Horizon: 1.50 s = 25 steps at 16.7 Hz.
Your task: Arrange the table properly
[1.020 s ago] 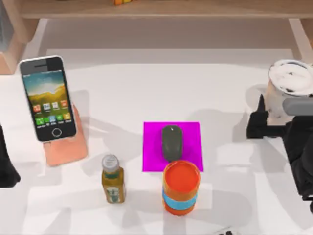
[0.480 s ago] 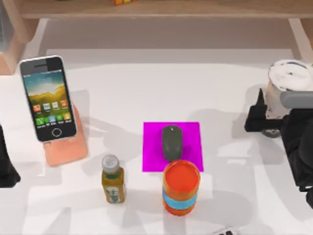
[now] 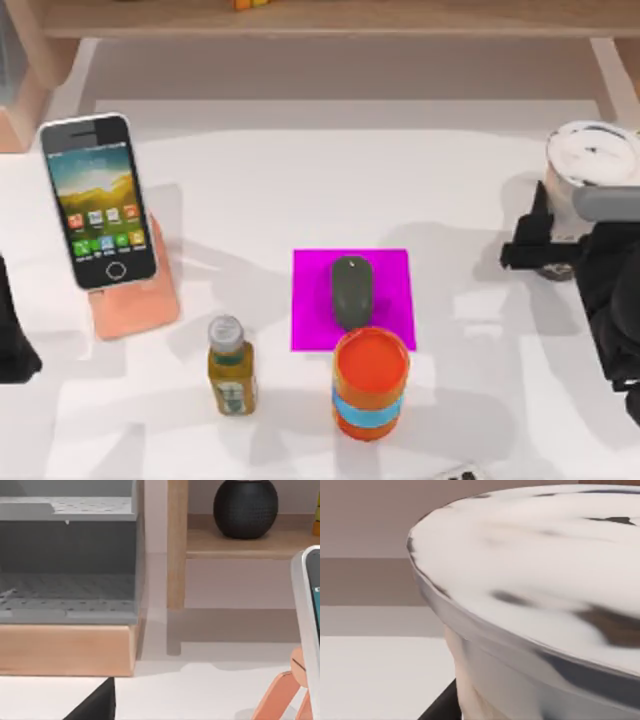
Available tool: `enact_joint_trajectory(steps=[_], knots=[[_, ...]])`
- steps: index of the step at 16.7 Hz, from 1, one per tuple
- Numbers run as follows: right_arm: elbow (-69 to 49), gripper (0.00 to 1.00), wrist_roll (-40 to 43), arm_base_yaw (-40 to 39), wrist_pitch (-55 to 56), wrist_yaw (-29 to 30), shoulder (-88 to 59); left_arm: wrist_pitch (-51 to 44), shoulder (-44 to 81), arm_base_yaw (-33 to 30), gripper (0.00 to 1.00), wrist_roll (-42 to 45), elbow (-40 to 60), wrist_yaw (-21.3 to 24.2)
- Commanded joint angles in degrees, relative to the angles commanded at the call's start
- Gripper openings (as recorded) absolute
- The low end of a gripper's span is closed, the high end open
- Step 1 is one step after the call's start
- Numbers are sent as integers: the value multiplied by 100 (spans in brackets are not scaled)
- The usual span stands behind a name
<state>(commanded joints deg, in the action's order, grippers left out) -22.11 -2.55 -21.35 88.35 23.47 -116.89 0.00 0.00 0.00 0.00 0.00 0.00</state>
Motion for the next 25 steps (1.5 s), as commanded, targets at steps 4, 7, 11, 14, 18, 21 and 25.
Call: enact_joint_trajectory(steps=[4,7,11,14,18,21,25], knots=[[0,0,0,0,0,0,0,0,0,0,100,0,0,0],[0,0,0,0,0,0,0,0,0,0,100,0,0,0],[0,0,0,0,0,0,0,0,0,0,100,0,0,0],[11,0,-7,-3,-76,-2,88,0,0,0,100,0,0,0],[19,0,-8,-3,-276,-4,298,0,0,0,100,0,0,0],[20,0,-10,-5,-353,-3,376,0,0,0,100,0,0,0],[-44,0,-18,-11,-306,-9,407,0,0,0,100,0,0,0]])
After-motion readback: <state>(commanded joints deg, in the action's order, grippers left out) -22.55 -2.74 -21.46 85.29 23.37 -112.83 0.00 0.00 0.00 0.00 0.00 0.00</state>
